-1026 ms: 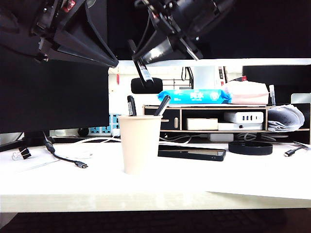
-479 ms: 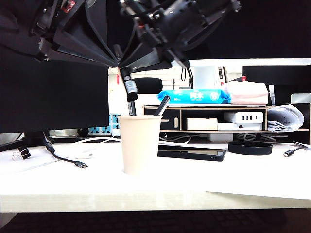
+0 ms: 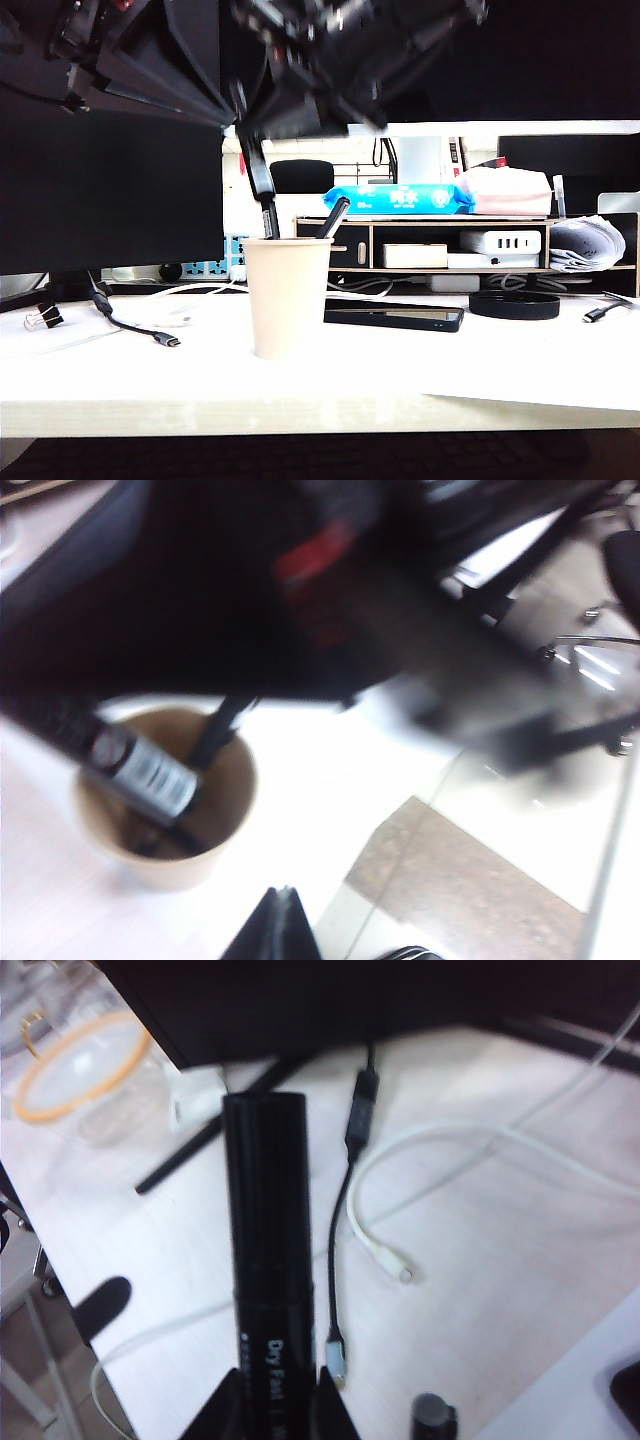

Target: Pick up the marker and insert it into the paper cup.

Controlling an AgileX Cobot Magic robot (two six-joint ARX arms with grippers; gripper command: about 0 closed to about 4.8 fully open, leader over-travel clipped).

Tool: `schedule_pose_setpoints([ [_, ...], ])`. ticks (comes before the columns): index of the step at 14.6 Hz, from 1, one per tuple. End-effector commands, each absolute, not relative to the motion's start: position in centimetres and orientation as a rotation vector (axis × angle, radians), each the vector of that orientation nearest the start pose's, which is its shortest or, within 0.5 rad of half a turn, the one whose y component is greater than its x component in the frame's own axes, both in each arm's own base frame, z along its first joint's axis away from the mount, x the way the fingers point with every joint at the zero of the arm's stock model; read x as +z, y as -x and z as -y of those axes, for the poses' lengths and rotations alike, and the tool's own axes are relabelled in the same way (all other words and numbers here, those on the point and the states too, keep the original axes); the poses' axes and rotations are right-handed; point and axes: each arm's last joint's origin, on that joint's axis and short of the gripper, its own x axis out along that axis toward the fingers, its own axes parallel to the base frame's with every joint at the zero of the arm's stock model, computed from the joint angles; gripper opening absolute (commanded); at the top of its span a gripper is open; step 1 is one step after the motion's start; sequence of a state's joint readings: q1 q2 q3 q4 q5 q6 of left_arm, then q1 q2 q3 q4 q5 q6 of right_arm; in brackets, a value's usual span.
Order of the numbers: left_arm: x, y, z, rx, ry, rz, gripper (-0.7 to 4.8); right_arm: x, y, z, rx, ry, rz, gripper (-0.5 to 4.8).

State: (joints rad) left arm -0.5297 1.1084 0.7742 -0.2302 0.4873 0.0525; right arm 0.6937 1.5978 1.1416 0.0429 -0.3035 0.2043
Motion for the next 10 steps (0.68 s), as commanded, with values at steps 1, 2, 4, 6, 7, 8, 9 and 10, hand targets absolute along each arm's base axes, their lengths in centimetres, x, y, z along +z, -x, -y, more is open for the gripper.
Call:
schedule_pose_setpoints([
  [1, 27.1, -19.1, 12.7, -0.99, -0.062, -0.546, -0.05, 28.8, -26.8, -23.3, 0.933, -0.097, -0.442, 0.63],
  [2, 27.3, -19.0, 12.6, -0.991, -0.06, -0.54, -0.05, 28.5, -26.6, -23.2, 0.932, -0.096, -0.447, 0.63],
  [4, 28.3, -18.2, 12.1, -0.987, -0.061, -0.494, -0.05, 27.1, -25.6, -22.4, 0.919, -0.11, -0.468, 0.63],
  [6, 29.1, -17.5, 11.7, -0.988, -0.062, -0.454, -0.05, 26.7, -24.5, -22.0, 0.917, -0.121, -0.417, 0.63],
  [7, 29.2, -17.3, 11.6, -0.986, -0.062, -0.446, -0.05, 26.7, -23.9, -21.9, 0.913, -0.122, -0.391, 0.62],
  [8, 29.2, -17.3, 11.6, -0.985, -0.062, -0.453, -0.04, 26.7, -23.7, -21.8, 0.919, -0.116, -0.377, 0.63],
  [9, 29.1, -17.2, 11.5, -0.985, -0.062, -0.463, -0.04, 26.6, -23.8, -21.8, 0.92, -0.088, -0.363, 0.63],
  [10, 29.1, -17.2, 11.5, -0.985, -0.059, -0.471, -0.04, 26.6, -23.6, -22.1, 0.896, -0.037, -0.331, 0.63],
])
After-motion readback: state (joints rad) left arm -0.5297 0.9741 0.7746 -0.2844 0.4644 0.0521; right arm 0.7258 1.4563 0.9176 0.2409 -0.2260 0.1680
